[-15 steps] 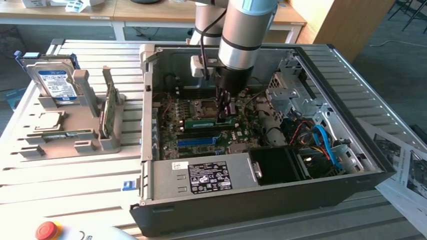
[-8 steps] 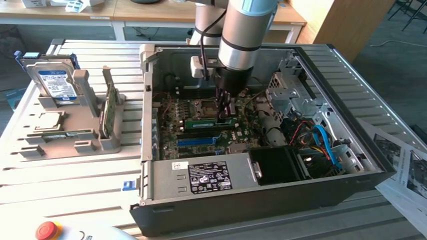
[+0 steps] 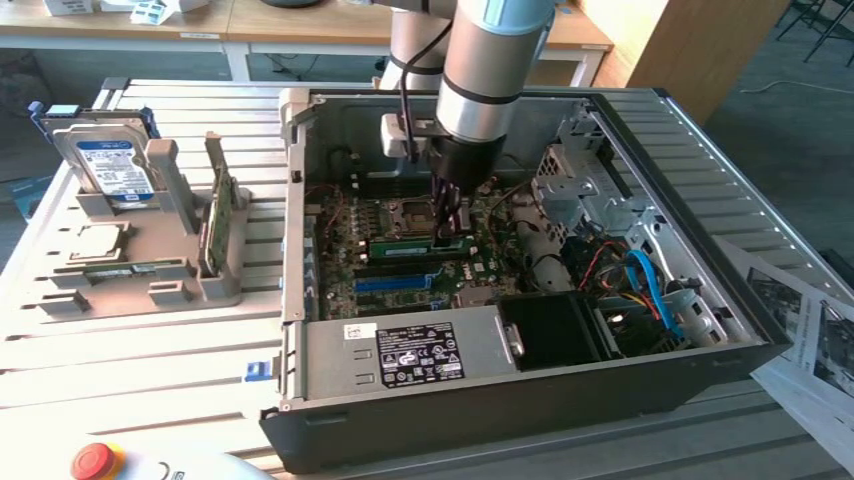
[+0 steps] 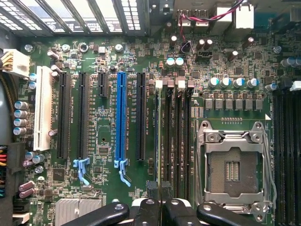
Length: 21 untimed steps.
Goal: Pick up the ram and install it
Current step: 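Insert the ram into the slot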
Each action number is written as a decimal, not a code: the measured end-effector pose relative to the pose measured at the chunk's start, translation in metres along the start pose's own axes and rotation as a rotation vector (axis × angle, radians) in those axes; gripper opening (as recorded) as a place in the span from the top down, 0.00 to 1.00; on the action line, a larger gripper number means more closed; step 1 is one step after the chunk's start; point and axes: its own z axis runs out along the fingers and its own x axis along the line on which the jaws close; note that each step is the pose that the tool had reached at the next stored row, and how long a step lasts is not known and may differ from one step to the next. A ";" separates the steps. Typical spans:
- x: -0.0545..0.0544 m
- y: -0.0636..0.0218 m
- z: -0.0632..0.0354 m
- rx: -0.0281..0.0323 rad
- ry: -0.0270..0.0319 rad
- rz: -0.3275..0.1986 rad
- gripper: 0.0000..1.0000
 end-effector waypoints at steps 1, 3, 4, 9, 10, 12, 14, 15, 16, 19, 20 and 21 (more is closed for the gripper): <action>0.000 0.0000 0.0003 0.0002 0.0000 0.000 0.88; 0.000 0.0000 0.0009 0.0003 0.0001 0.000 0.88; 0.000 0.0000 0.0013 0.0004 0.0001 0.000 0.88; 0.000 -0.0001 0.0028 0.0010 0.0000 0.000 0.88; 0.000 -0.0001 0.0031 0.0011 0.0000 0.000 0.88; 0.000 -0.0001 0.0036 0.0013 0.0001 0.000 0.88; 0.000 -0.0001 0.0037 0.0014 0.0002 0.000 0.88; 0.000 -0.0001 0.0037 0.0014 0.0001 0.000 0.88; 0.000 -0.0001 0.0038 0.0014 0.0000 0.000 0.88; 0.000 -0.0001 0.0042 0.0015 -0.0003 0.000 0.88; 0.000 -0.0002 0.0043 0.0015 -0.0001 0.000 0.88; 0.000 -0.0002 0.0044 0.0014 0.0000 0.000 0.88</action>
